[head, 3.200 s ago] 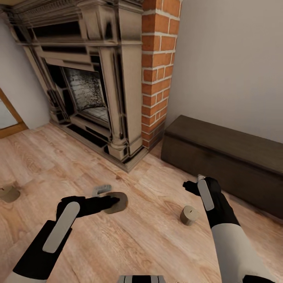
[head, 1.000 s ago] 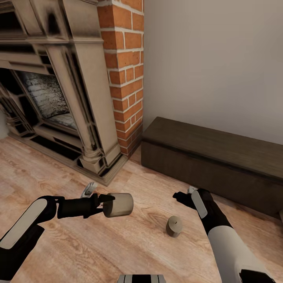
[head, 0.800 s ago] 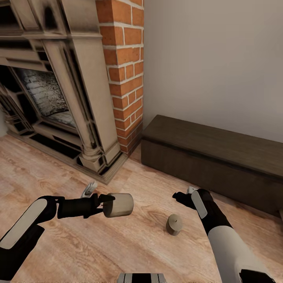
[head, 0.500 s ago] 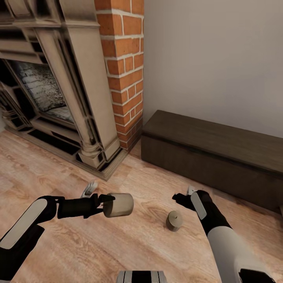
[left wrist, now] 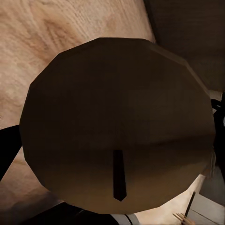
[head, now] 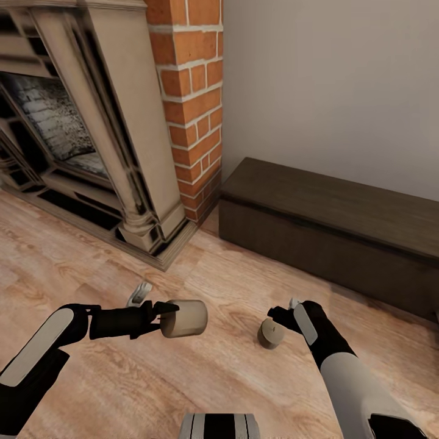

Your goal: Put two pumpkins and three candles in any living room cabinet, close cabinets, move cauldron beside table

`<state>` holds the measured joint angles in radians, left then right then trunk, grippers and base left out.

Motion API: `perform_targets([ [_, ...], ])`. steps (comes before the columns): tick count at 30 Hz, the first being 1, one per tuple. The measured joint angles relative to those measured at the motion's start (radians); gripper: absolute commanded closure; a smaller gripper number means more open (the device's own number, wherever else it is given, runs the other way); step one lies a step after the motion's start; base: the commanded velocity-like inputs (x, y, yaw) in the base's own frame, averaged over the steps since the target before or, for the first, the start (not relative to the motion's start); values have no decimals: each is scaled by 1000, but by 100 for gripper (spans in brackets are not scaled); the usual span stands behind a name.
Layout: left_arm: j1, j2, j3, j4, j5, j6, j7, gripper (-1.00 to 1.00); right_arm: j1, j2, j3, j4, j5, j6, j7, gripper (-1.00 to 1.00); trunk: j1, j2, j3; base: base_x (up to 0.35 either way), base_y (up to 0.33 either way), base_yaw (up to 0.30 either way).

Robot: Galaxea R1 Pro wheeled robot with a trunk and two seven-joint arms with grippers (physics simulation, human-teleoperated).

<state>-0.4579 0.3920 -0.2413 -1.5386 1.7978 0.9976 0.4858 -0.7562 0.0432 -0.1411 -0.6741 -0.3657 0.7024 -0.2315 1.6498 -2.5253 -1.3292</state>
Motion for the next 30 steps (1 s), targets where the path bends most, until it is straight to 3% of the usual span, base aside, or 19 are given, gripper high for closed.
perform_targets([
  [6,0,-1,-1,0,0,0,0,100,-2,-2,0,2,1,-1,-1,-100,3,-1,-23,0,0,0],
  [12,0,0,-2,-1,1,0,0,100,-2,2,0,2,2,-4,-1,-100,3,-1,-23,0,0,0],
  [18,0,-1,-4,-1,0,0,0,100,-2,1,3,2,1,-14,-1,-100,5,-3,-46,0,0,0],
  [30,0,0,-6,-1,1,0,0,100,-2,3,23,2,-1,-37,4,-100,5,-3,-47,0,0,0],
])
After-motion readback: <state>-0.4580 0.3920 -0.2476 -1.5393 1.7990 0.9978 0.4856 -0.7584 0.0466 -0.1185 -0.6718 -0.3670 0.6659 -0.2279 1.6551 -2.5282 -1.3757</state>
